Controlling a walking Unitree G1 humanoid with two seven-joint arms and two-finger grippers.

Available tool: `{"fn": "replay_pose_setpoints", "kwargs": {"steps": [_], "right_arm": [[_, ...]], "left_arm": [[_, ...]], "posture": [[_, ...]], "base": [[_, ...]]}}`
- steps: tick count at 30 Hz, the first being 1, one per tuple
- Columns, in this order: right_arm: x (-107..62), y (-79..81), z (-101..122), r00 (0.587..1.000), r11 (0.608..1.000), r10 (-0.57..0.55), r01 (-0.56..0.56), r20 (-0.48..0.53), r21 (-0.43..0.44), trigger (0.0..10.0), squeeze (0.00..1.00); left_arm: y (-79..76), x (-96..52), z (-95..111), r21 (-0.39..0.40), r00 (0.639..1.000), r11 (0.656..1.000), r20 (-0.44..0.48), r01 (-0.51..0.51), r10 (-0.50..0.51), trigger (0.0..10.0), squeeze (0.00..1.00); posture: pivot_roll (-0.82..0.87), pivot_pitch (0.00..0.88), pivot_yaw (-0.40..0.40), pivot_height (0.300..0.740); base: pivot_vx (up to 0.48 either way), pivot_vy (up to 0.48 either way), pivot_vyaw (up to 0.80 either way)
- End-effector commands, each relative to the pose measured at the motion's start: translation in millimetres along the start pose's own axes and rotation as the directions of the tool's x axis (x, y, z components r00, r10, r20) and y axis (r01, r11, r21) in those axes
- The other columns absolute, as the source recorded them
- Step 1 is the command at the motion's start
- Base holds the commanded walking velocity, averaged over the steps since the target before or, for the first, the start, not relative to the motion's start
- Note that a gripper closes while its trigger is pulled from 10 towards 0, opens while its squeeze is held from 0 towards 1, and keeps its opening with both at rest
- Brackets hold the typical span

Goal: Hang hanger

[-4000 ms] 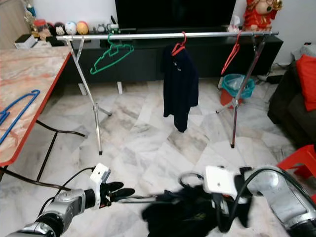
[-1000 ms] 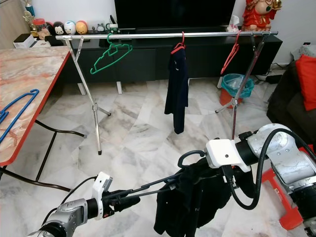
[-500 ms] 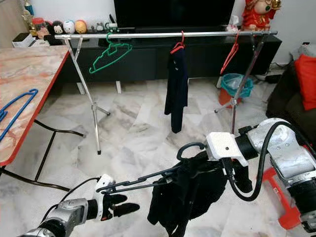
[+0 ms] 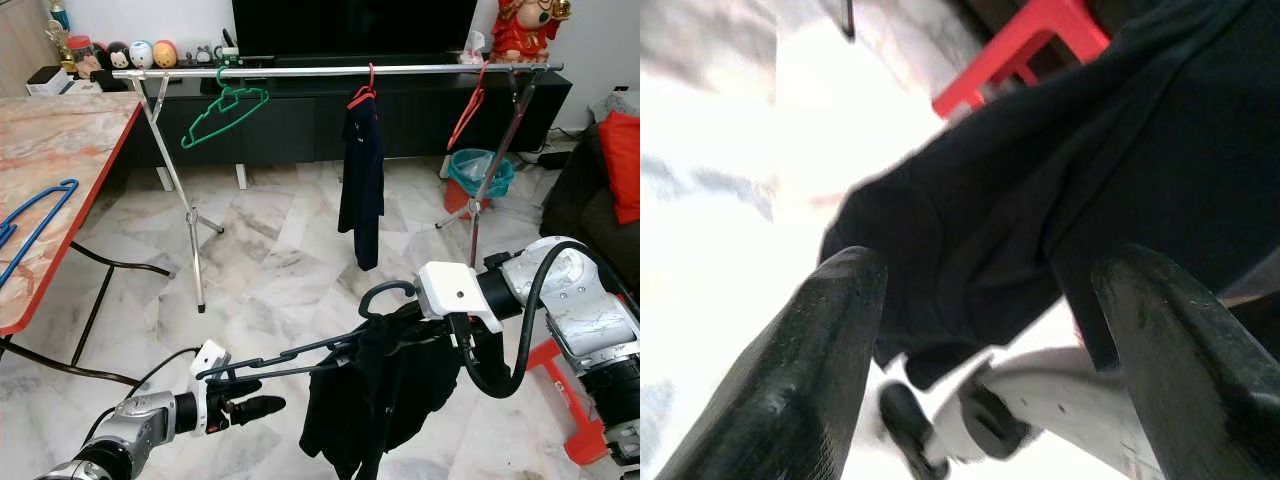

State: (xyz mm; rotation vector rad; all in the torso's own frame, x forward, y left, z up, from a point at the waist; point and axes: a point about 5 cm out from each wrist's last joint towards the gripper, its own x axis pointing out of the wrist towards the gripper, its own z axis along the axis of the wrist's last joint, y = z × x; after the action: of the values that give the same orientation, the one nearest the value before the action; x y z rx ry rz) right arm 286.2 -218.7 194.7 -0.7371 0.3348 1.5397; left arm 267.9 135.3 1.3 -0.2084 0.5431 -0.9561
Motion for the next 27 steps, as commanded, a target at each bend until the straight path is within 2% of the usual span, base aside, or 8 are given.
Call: {"fn": "replay_pose_setpoints", "kwargs": {"steps": [1,5,6,10,13,18,22,27], "right_arm": [[-7.2,-5.0,7.0,0.999,0.999,-0.029,0.030,0.013,-0.034,10.0,0.00],[-8.9,-5.5,6.5,0.999,0.999,-0.032,0.033,0.013,-0.030,10.0,0.00],[-10.1,-6.4,7.1,0.999,0.999,-0.037,0.037,0.014,-0.031,10.0,0.00],[-10.5,-7.1,7.7,0.999,0.999,-0.040,0.040,0.016,-0.032,10.0,0.00],[-9.8,-7.4,7.7,0.999,0.999,-0.039,0.039,0.017,-0.033,10.0,0.00],[-9.3,-7.7,6.7,0.999,0.999,-0.038,0.039,0.016,-0.030,10.0,0.00],[-9.4,-7.6,4.8,0.999,0.999,-0.036,0.037,0.007,-0.027,10.0,0.00],[-9.5,-7.7,4.6,0.999,0.999,-0.038,0.038,0.006,-0.026,10.0,0.00]], "left_arm": [[0.1,-0.1,4.3,0.046,1.000,0.999,0.025,-0.009,0.008,10.0,0.00],[1.4,-1.4,3.3,0.068,1.000,0.997,0.008,-0.030,0.029,10.0,0.00],[0.9,-3.1,-3.6,0.106,0.998,0.994,-0.056,-0.021,0.028,10.0,0.00],[2.4,-5.6,-11.9,0.162,0.990,0.985,-0.120,-0.051,0.071,10.0,0.00],[6.7,-8.1,-17.2,0.302,0.969,0.946,-0.174,-0.118,0.177,10.0,0.00],[7.1,-7.0,-14.1,0.318,0.970,0.935,-0.131,-0.156,0.206,10.0,0.00],[11.0,-8.4,-14.3,0.483,0.941,0.855,-0.158,-0.189,0.298,10.0,0.00],[9.8,-7.7,-10.3,0.500,0.951,0.845,-0.120,-0.190,0.284,10.0,0.00]], "posture": [[-0.09,0.000,-0.013,0.740],[-0.09,0.002,-0.013,0.740],[-0.09,0.002,-0.012,0.740],[-0.09,0.002,-0.012,0.740],[-0.09,0.002,-0.013,0.740],[-0.09,0.004,-0.013,0.740],[-0.09,0.005,-0.013,0.740],[-0.09,0.005,-0.013,0.740]], "base": [[0.000,0.000,0.00],[0.000,0.000,0.00],[0.000,0.000,0.00],[0.000,0.000,0.00],[0.000,0.000,0.00],[0.000,0.000,0.00],[0.000,0.000,0.00],[0.000,0.000,0.00]]}}
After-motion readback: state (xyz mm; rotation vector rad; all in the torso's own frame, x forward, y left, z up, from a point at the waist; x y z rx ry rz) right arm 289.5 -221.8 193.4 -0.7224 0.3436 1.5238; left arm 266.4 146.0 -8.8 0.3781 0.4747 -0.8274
